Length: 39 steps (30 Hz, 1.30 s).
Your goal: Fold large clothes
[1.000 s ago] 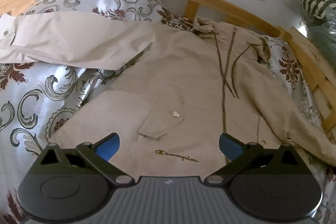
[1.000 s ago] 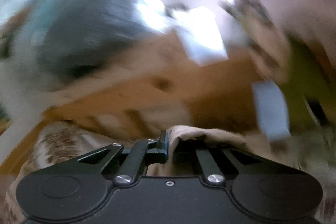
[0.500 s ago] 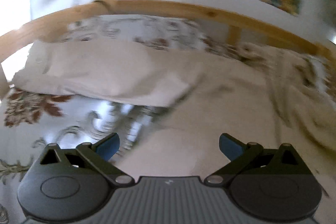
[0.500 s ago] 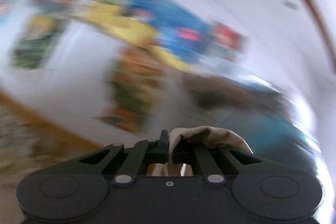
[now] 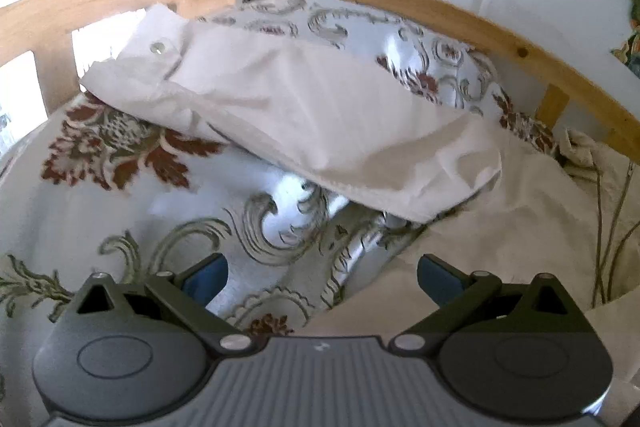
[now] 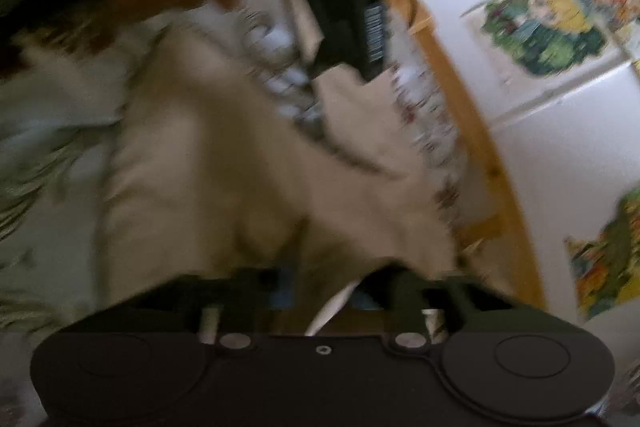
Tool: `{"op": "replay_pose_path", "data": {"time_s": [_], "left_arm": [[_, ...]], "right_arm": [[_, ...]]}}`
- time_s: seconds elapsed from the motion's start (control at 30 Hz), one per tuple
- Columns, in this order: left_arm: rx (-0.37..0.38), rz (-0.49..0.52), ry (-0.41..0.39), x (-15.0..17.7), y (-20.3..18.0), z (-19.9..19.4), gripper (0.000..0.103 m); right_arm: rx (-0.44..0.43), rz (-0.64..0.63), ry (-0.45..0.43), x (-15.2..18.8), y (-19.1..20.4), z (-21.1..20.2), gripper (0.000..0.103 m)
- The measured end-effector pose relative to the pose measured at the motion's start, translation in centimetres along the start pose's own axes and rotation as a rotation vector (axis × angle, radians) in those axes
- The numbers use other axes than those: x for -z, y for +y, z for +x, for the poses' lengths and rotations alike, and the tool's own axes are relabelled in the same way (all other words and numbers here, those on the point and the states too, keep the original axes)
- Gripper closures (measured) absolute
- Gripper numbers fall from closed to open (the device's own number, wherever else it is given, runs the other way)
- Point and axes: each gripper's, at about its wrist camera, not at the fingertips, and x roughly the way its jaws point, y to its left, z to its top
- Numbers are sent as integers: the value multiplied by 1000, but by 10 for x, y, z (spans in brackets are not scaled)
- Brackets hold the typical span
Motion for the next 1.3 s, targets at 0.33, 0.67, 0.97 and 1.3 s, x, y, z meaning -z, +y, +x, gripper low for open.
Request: {"op": "replay_pose_path", "data": {"time_s": [0.33,0.67,0.97,1.3], "left_arm": [[30,39,45,5,-10,8,1],[25,6,24,0,-2,4,1],[27,-66,-52,-12,13,-7,1],[9,-95,-36,-16,26,-8,1]], "right_arm": [[-218,677,-15,41,-42,-46,17],[-233,1632,132,100,-85,5,60],[-102,511,-127,-29,-20,-39,88],[-219,9,-30,-30,64,-79,40]]}}
